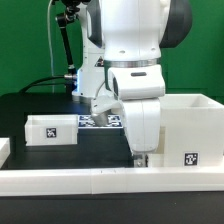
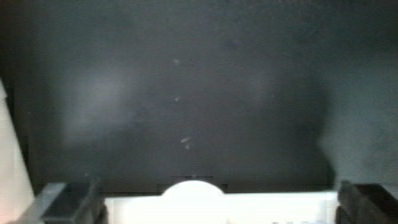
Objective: Assemble drawer
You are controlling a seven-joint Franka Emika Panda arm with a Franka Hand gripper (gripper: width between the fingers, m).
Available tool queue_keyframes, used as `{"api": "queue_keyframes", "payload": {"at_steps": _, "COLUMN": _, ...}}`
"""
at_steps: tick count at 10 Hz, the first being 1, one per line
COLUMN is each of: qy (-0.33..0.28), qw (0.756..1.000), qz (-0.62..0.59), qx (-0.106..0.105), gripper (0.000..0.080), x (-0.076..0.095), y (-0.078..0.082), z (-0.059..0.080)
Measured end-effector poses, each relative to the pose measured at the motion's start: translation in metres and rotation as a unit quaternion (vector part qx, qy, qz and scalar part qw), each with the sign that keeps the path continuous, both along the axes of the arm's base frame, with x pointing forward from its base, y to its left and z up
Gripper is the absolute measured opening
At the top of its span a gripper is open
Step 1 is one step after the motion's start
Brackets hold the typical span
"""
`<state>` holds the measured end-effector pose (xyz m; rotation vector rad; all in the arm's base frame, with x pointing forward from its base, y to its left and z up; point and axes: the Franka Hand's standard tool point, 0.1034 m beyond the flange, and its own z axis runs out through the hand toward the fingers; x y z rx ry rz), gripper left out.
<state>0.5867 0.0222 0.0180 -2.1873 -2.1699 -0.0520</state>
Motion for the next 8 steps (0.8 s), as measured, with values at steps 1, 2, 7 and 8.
{"api": "queue_keyframes", "payload": {"at_steps": 1, "qy": 0.004, "qw": 1.0, "qz": -0.004, "qx": 0.002, "gripper": 0.0649, "x": -0.001, "y": 0.009, "z": 0.0}}
{"api": "queue_keyframes", "payload": {"at_steps": 2, "qy": 0.005, "qw": 1.0, "qz": -0.003, "qx": 0.0, "gripper": 0.0649, "x": -0.002, "y": 0.013, "z": 0.001}}
{"api": "queue_keyframes", "payload": {"at_steps": 7, "qy": -0.001, "qw": 1.0, "qz": 0.002, "qx": -0.007, "gripper": 0.0649, "x": -0.001, "y": -0.013, "z": -0.003}}
{"api": "queue_keyframes", "payload": {"at_steps": 8, "qy": 0.0, "qw": 1.0, "qz": -0.01, "qx": -0.008, "gripper": 0.0649, "x": -0.001, "y": -0.029, "z": -0.003}}
